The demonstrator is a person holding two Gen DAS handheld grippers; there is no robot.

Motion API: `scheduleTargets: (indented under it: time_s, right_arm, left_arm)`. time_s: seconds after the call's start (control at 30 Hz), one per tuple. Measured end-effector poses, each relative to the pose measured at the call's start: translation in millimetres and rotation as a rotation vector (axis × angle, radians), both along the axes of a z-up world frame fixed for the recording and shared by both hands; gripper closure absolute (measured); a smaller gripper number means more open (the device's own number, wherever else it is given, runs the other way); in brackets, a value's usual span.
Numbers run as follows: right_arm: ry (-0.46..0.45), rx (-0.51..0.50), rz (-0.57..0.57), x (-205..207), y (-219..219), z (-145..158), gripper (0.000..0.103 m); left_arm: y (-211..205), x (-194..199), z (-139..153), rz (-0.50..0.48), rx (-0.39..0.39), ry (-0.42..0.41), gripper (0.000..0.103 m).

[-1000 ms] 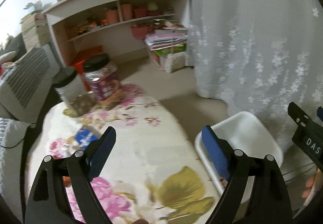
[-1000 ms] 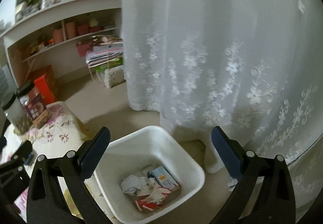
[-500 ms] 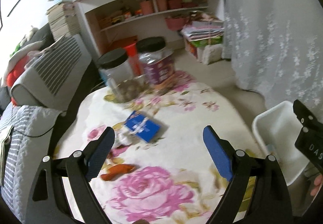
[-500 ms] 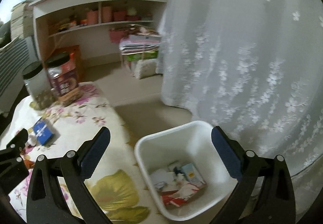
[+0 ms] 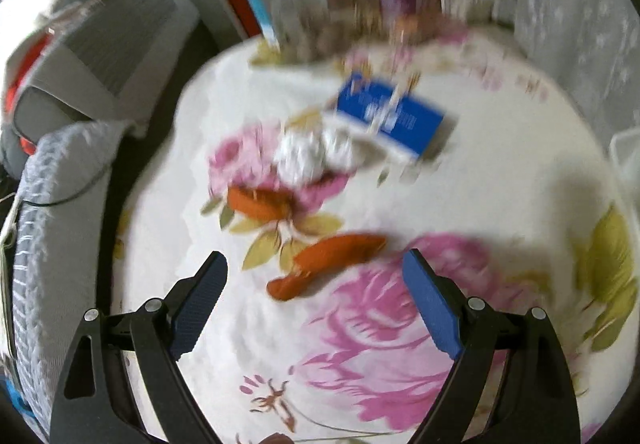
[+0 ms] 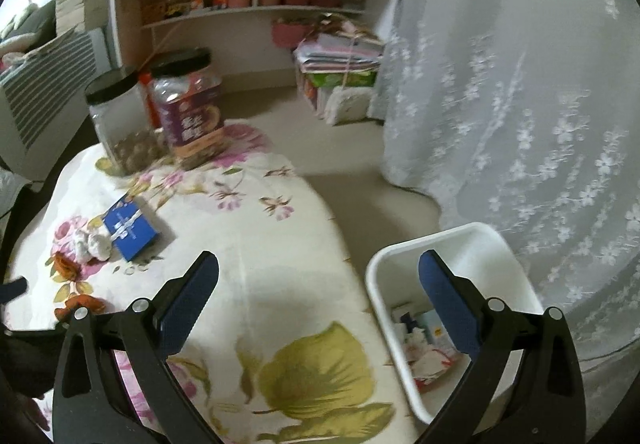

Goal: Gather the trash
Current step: 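Move the left gripper to the table and grasp an orange snack piece, then grasp the blue biscuit box with the right gripper and lift it while the left gripper holds the orange piece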

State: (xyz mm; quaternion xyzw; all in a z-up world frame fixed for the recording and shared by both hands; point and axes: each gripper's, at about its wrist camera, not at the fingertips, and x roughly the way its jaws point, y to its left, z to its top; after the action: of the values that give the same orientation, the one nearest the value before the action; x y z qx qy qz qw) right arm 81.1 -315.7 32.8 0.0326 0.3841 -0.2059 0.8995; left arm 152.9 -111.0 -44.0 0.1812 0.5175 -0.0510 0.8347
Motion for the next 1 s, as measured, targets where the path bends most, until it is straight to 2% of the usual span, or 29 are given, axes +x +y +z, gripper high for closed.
scheduleTargets:
  time_s: [0.07,0.2,0.23,0.4,0.47,0.53,0.63,0.83,1.0]
  right_arm:
    - [0.022,0.022,0.016,8,5,-5,0.007]
    - [0.055,0.066,0.038,20,11,-16,0.007]
    - [0.064,0.077,0.044,24,13,-19,0.007]
    - [0.103,0.126,0.08,42,24,-36,0.007]
    - [0.119,0.126,0.111,51,31,-41,0.007]
    - [0.124,0.121,0.147,60,40,-46,0.007]
    - [0.128,0.128,0.202,73,51,-51,0.007]
    - [0.133,0.146,0.359,105,82,-57,0.007]
    - [0.164,0.159,0.456,133,107,-70,0.007]
  left_arm:
    - [9,7,-15,-0.015,-0.001,0.057,0.016]
    - [17,15,-29,-0.053,-0.016,0.105,0.017]
    - [18,16,-32,-0.065,-0.032,0.115,0.02]
    - [22,15,-37,-0.112,-0.113,0.13,0.048]
    - [22,14,-35,-0.119,-0.119,0.12,0.076]
    - [28,14,-35,-0.113,-0.136,0.127,0.085]
    - [43,12,-31,-0.077,-0.151,0.126,0.086]
    - [78,7,-10,-0.011,-0.232,0.124,0.086]
    - [90,0,6,-0.003,-0.238,0.093,0.086]
